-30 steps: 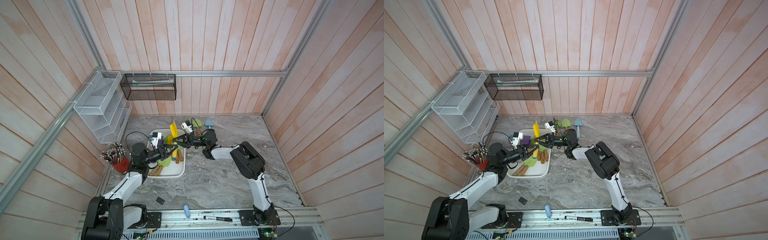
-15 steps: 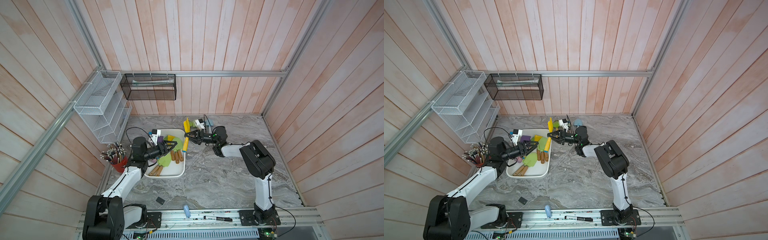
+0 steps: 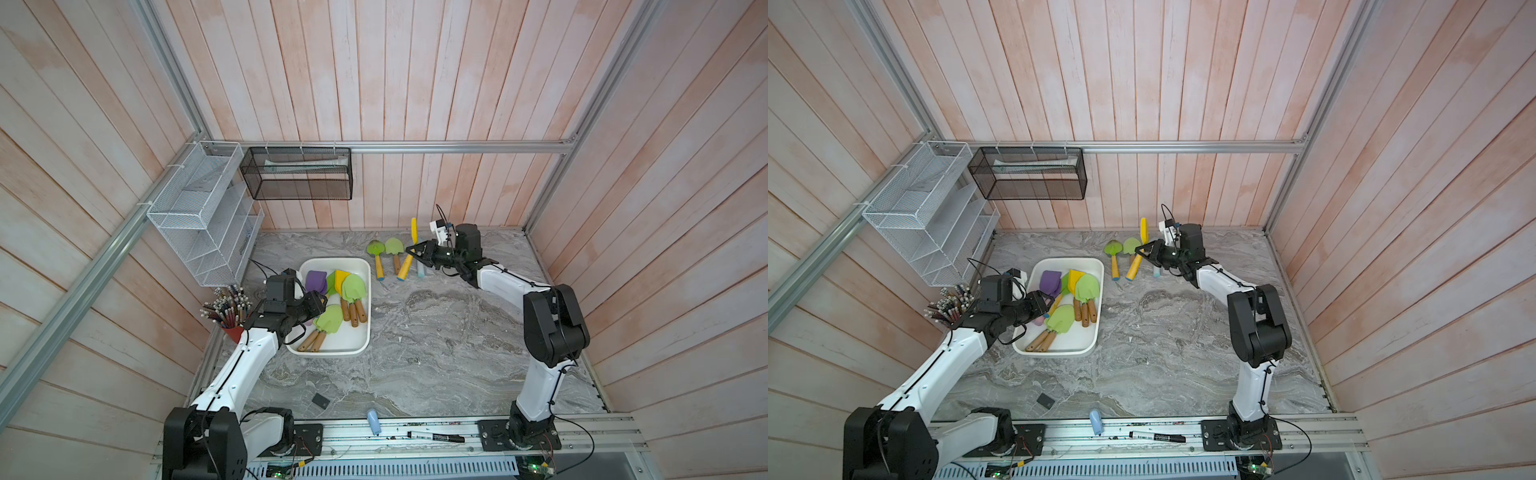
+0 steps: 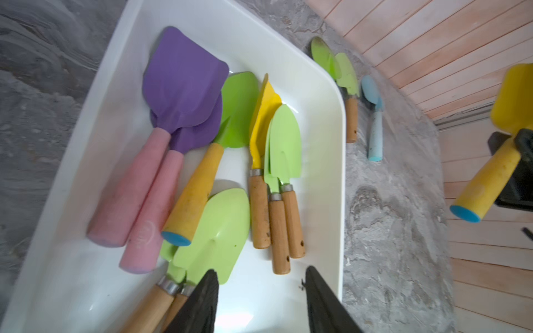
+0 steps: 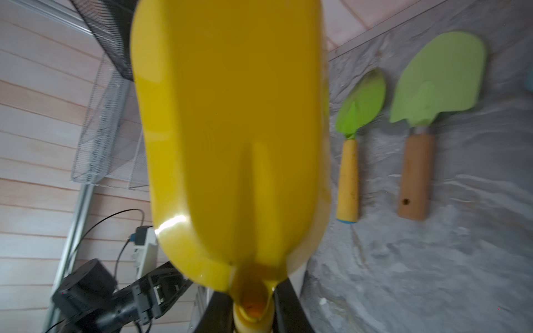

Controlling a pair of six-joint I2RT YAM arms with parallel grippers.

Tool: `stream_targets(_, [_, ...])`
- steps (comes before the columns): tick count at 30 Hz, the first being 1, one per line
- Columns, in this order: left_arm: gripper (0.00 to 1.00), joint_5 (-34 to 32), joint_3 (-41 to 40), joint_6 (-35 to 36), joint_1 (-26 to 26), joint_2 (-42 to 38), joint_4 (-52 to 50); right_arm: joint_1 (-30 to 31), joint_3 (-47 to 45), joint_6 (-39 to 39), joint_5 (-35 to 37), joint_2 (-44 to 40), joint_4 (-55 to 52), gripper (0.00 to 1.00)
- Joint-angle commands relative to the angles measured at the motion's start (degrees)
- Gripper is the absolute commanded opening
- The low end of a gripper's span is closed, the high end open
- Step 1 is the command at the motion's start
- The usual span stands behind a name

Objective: Take the shovel out of the storage box
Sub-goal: Place the shovel at the center of the board.

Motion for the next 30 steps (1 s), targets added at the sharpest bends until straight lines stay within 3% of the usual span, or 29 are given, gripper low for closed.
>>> stream_targets(1, [0.51,-5.4,-1.1,2.3,-1.0,-0.7,-3.3,-0.5,6.3,-13.1,12.3,0.5,-17.9,0.15])
stream_targets(8, [0.51,-6.8,-4.7,0.4,-4.3,-1.1,-2.4,-1.8,16.8,-20.2,27.0,6.8,-29.7,0.15])
stream_targets(18, [0.51,-6.1,-9.7,-2.7,-5.0,-3.9,-0.6,-3.7,30.1,-25.6,39.5,17.7,-38.4,0.16])
stream_targets(30, [0.51,-4.9,-12.9,-4.5,-5.0,-6.7,0.1,-4.0,42.5,-27.7,42.0,29.0,-43.5,0.16])
